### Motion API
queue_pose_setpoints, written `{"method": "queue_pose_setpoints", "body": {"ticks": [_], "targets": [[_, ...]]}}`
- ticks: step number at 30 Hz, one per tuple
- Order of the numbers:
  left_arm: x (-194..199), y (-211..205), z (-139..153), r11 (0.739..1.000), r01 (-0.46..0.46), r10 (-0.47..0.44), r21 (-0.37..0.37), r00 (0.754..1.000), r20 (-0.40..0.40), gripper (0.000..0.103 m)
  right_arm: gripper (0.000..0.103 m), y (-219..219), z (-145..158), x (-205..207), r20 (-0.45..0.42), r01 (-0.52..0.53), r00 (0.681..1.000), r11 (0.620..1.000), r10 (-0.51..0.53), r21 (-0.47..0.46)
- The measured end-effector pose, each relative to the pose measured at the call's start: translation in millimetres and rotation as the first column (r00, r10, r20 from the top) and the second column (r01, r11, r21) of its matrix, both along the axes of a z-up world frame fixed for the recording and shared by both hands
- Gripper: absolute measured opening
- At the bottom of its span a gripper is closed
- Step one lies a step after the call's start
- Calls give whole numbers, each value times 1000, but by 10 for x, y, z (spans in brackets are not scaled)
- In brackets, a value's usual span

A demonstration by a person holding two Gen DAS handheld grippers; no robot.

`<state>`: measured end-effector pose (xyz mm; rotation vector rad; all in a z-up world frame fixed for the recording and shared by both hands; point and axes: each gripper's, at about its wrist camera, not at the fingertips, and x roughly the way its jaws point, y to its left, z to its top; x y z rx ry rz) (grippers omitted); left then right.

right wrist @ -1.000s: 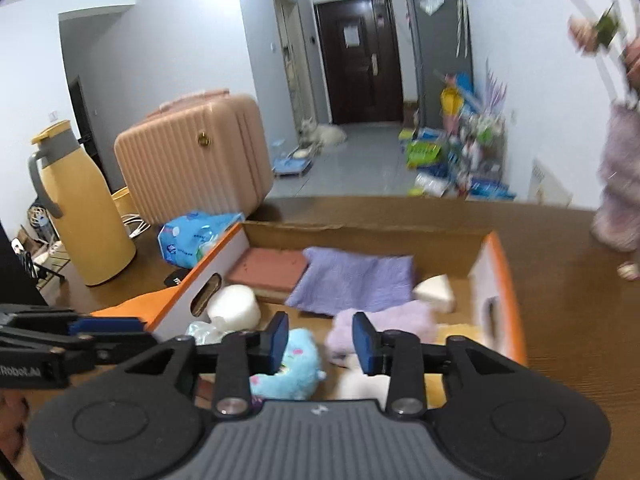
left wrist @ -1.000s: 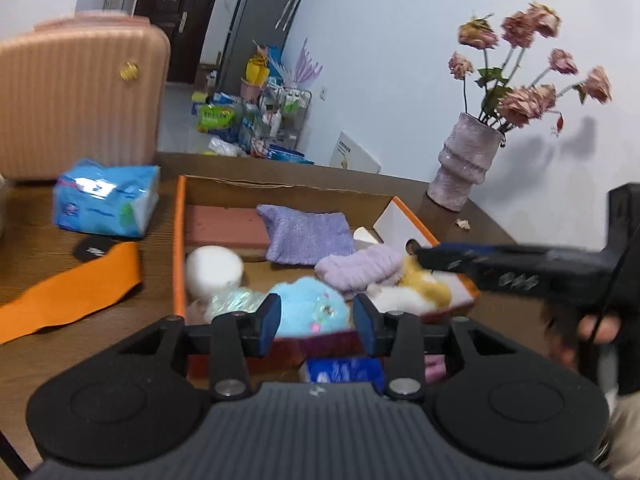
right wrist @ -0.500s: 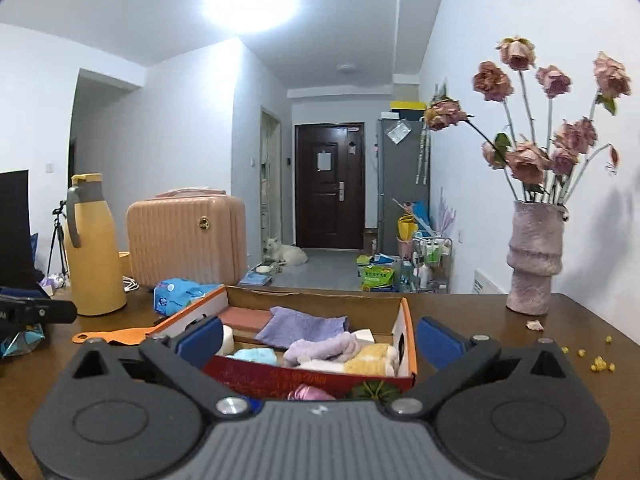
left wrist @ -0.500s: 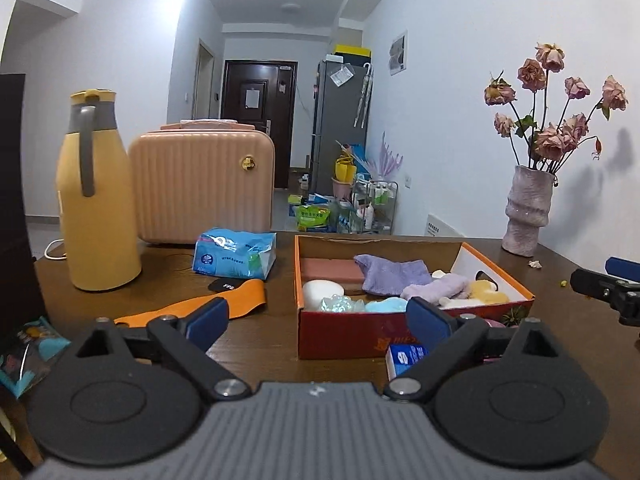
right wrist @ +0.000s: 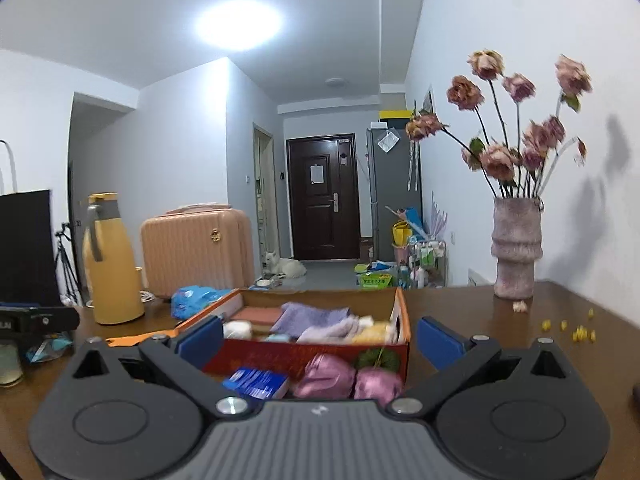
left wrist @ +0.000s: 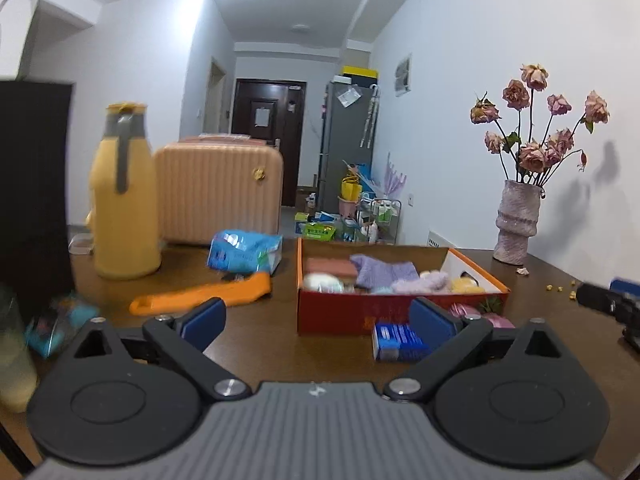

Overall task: Organize soft objects
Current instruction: 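Open both grippers and pull them back out of the box, then grasp the pink satin scrunchie bundle with both grippers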

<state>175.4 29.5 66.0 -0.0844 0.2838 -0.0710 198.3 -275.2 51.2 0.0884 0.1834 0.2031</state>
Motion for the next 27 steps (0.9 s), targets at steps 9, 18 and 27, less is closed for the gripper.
{"method": "queue_pose_setpoints", "body": {"ticks": [9, 18, 27], "targets": [[-728, 53, -592, 998, 44, -50, -53, 990, -132, 102, 103, 91, -634, -996, -108, -20, 994, 1000, 18, -11], [-493, -75, -580, 996, 66, -74, -58, 986, -149, 102, 101, -9, -658, -928, -134, -4, 991, 999, 10, 44], [483, -794, -387, 969, 246, -248, -34, 960, -131, 93, 89, -428, -519, -2, -228, 56, 973, 990, -25, 131]]}}
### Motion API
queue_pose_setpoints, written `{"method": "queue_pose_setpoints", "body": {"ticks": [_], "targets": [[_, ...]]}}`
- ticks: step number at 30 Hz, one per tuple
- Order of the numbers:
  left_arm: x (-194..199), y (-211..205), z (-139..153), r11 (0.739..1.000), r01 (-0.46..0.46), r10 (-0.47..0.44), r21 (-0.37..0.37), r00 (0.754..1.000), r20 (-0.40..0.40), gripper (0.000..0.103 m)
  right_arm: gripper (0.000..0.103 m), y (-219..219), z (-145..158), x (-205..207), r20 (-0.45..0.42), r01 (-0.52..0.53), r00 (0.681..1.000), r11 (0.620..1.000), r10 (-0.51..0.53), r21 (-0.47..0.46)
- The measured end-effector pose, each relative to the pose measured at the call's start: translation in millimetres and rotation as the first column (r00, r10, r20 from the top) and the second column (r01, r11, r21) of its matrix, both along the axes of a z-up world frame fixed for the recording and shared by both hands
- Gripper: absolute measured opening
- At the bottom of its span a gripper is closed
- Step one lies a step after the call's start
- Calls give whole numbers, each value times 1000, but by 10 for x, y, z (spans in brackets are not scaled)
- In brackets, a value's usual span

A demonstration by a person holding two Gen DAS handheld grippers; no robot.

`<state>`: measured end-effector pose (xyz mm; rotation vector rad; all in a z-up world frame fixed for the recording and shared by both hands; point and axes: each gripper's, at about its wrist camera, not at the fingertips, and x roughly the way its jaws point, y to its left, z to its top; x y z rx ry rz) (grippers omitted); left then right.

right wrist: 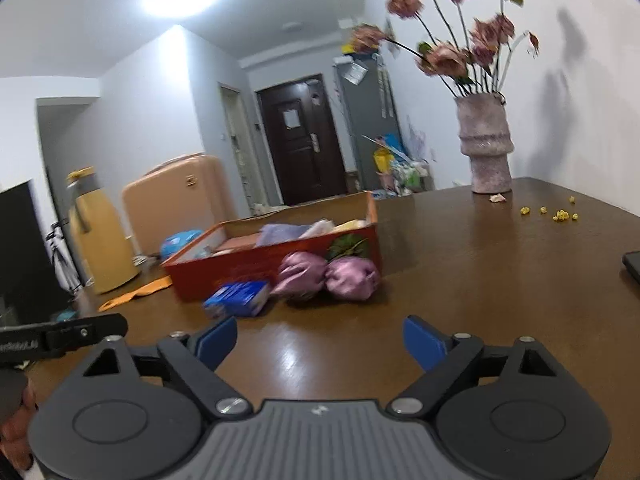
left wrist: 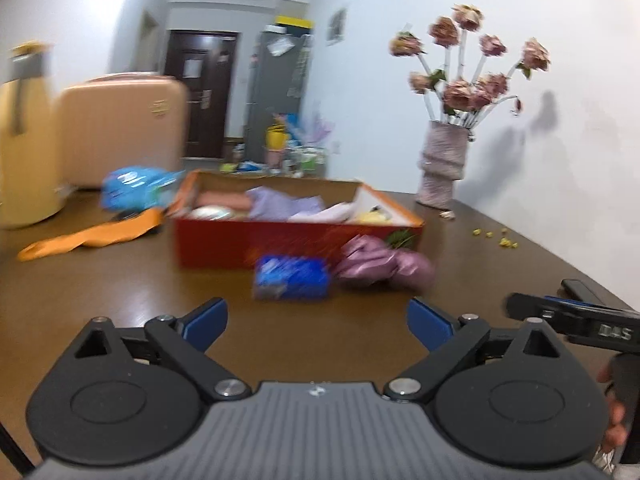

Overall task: Organize soft objects
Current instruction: 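Grasp the pink satin scrunchie bundle with both grippers, then carry the pink bundle into the box with both grippers and release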

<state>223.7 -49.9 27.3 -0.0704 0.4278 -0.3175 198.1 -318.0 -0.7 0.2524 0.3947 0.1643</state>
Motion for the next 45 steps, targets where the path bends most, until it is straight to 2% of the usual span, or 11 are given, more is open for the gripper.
{"method": "queue_pose_setpoints", "body": {"ticks": [4, 8, 11, 12, 13, 17, 18, 27, 30, 37, 45], "targets": [[770, -422, -13, 999, 52, -52, 2, 997, -56, 74, 80, -182, 24, 744, -61, 11, 998, 999, -8, 50], [1380, -706, -95, 988, 149, -154, -51, 983, -99, 72, 74, -268, -81, 1438, -108, 23, 994, 998, -16, 65], [1695, -829, -250, 982, 178, -186, -60, 968, -170, 46, 62, -309, -221, 1815, -160, 5, 987, 995, 11, 101], [1760, -846, -311, 982, 180, -188, -59, 963, -193, 36, 57, -313, -270, 1895, -178, -4, 984, 993, 25, 117], [1795, -847, -367, 981, 182, -191, -63, 960, -202, 34, 48, -301, -332, 1962, -197, -16, 979, 992, 42, 128], [1837, -811, -467, 978, 189, -203, -86, 956, -211, 26, 30, -226, -406, 2031, -191, -77, 977, 990, 100, 122], [1848, -800, -466, 978, 188, -204, -93, 956, -212, 24, 29, -194, -405, 2033, -184, -86, 977, 991, 105, 107], [1640, -835, -334, 978, 201, -206, -48, 964, -170, 19, 16, -91, -369, 1912, -153, -103, 981, 991, 116, 89], [1240, -758, -177, 976, 212, -217, -51, 968, -124, 19, 16, -68, -205, 1549, -110, -105, 988, 993, 111, 62], [288, -396, -112, 975, 209, -218, -74, 964, -151, 19, 16, 106, -60, 612, -111, -165, 978, 982, 175, 93], [-181, -114, 106, 983, 167, -174, -81, 980, -93, 19, 16, 440, 152, 115, -43, -205, 977, 978, 207, 45]]}}
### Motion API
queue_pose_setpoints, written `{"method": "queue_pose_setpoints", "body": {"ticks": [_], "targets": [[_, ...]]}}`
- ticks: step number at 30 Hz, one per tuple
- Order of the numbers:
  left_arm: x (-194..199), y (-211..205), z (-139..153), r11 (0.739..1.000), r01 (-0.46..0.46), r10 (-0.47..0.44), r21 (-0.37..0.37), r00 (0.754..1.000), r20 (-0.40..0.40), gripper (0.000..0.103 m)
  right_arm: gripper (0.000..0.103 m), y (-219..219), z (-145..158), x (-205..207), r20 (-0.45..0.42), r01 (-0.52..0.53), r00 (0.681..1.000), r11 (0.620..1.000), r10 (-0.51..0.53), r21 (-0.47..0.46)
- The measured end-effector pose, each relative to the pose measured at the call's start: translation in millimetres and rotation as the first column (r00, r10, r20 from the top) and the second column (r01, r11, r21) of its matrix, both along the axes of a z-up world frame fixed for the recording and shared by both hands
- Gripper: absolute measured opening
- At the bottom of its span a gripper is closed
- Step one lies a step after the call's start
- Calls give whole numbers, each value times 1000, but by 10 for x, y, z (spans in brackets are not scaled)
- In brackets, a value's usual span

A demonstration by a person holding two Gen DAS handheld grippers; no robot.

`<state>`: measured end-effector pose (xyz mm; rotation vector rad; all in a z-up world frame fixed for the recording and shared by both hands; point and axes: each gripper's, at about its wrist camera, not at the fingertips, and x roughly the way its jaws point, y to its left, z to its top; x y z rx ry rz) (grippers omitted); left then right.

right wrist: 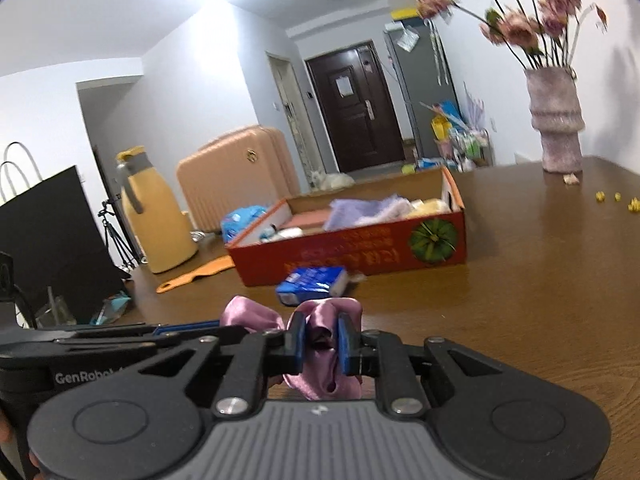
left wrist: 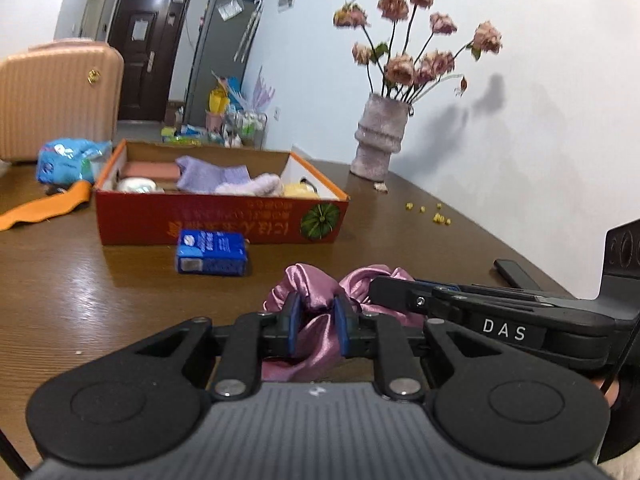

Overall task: Organize soft objects
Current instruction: 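Carry the pink bundle into the box with both grippers and release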

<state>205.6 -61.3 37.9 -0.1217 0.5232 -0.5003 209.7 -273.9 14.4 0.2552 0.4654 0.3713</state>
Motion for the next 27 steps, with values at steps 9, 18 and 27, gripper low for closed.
{"method": "queue_pose_setpoints", "body": {"ticks": [9, 18, 27], "targets": [[383, 177, 284, 998, 11, -7, -61, 998, 68, 19, 16, 137, 295, 252, 69, -26, 997, 998, 31, -65], [2382, 483, 538, 998, -56, 54, -39, 997, -46, 19, 15, 467, 688, 2214, 48, -52, 997, 991, 58, -121], [3527, 531, -73, 986, -80, 111, 144, 970, -216, 20, 15, 886, 91, 3742, -261, -82, 965, 974, 25, -211]]}}
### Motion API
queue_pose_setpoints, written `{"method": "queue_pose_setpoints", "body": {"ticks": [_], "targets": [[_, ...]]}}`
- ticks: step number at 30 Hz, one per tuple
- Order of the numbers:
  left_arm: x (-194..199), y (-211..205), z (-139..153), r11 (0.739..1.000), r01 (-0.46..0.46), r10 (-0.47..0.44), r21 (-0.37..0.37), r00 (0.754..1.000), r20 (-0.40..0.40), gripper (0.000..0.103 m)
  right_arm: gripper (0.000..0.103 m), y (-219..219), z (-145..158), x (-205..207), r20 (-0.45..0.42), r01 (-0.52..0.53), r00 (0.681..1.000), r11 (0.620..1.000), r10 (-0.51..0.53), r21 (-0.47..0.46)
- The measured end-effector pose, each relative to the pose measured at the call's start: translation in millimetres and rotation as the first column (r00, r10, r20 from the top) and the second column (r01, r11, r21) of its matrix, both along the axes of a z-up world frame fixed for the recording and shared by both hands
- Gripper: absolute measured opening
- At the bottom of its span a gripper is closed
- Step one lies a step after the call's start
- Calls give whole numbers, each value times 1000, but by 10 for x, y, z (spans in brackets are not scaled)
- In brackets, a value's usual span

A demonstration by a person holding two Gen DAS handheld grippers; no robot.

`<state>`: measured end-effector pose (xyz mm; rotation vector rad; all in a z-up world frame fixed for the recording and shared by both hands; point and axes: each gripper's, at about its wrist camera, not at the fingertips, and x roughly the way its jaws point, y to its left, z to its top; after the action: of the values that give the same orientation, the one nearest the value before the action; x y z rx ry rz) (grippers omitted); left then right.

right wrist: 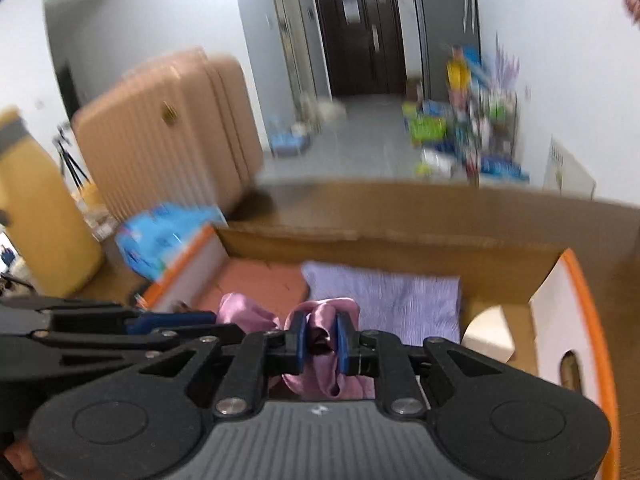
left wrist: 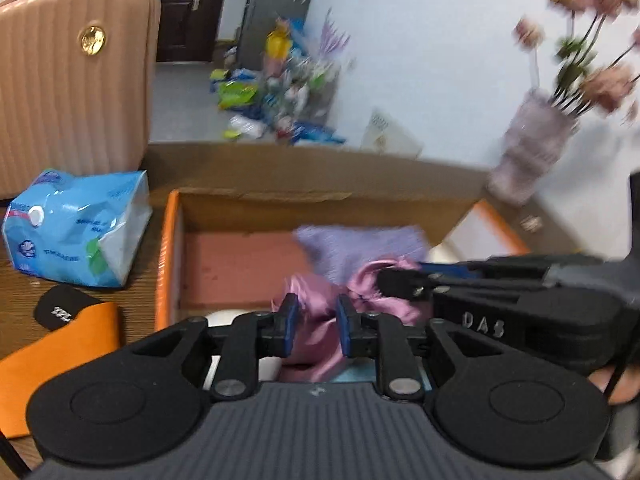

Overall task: Organize soft objects
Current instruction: 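Carry the pink bundle into the box with both grippers and release, then pull both grippers back from the box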

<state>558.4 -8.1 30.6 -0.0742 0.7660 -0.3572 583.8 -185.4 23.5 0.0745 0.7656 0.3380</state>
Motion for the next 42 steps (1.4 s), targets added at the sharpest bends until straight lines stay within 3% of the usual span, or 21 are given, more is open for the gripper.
{"method": "queue_pose_setpoints", "body": {"ticks": [7, 9, 12, 14, 17, 18, 22, 24, 25, 28, 34, 37, 42], "targets": [[3, -24, -219, 998, 41, -40, 41, 999, -15, 20, 19, 162, -230, 118, -92, -45, 995, 997, 40, -56], [-3, 12, -186, 1000, 21, -21, 23, 1000, -11, 26, 20, 189, -233, 143, -97, -56, 994, 996, 49, -70], [-66, 44, -52, 1000, -2, 1, 31, 1000, 26, 37, 27, 182, -178, 133, -89, -56, 995, 997, 51, -58], [-176, 92, 93, 1000, -2, 1, 31, 999, 47, 37, 36, 94, -42, 68, -73, -45, 996, 999, 43, -24], [-404, 183, 397, 999, -18, 14, 40, 994, 107, 39, 37, -81, 282, -116, -26, -26, 999, 1000, 27, 17], [-499, 222, 509, 999, -28, 23, 42, 992, 127, 41, 38, -145, 423, -218, 1, -18, 1000, 1000, 18, 17], [-995, 396, 853, 995, -83, 69, 55, 972, 225, 52, 58, -459, 900, -741, 116, 36, 993, 999, -36, 9], [-1304, 479, 944, 991, -114, 89, 73, 954, 285, 63, 60, -602, 1068, -1074, 183, 49, 982, 999, -45, -21], [-1437, 498, 974, 988, -134, 103, 79, 944, 315, 70, 64, -679, 1131, -1219, 212, 59, 976, 998, -49, -39], [-1741, 525, 1074, 983, -162, 119, 91, 924, 363, 76, 82, -874, 1248, -1590, 288, 129, 952, 989, -103, -71], [-2183, 490, 1180, 983, -176, 138, 57, 903, 407, 80, 85, -1026, 1380, -2104, 357, 175, 923, 983, -144, -55], [-2462, 512, 1065, 978, -205, 180, 25, 905, 386, 80, 87, -966, 1340, -2405, 405, 175, 904, 983, -138, -55], [-3239, 539, 747, 971, -239, 227, -24, 879, 420, 83, 87, -872, 1042, -3107, 466, 147, 879, 987, -98, -70]]}}
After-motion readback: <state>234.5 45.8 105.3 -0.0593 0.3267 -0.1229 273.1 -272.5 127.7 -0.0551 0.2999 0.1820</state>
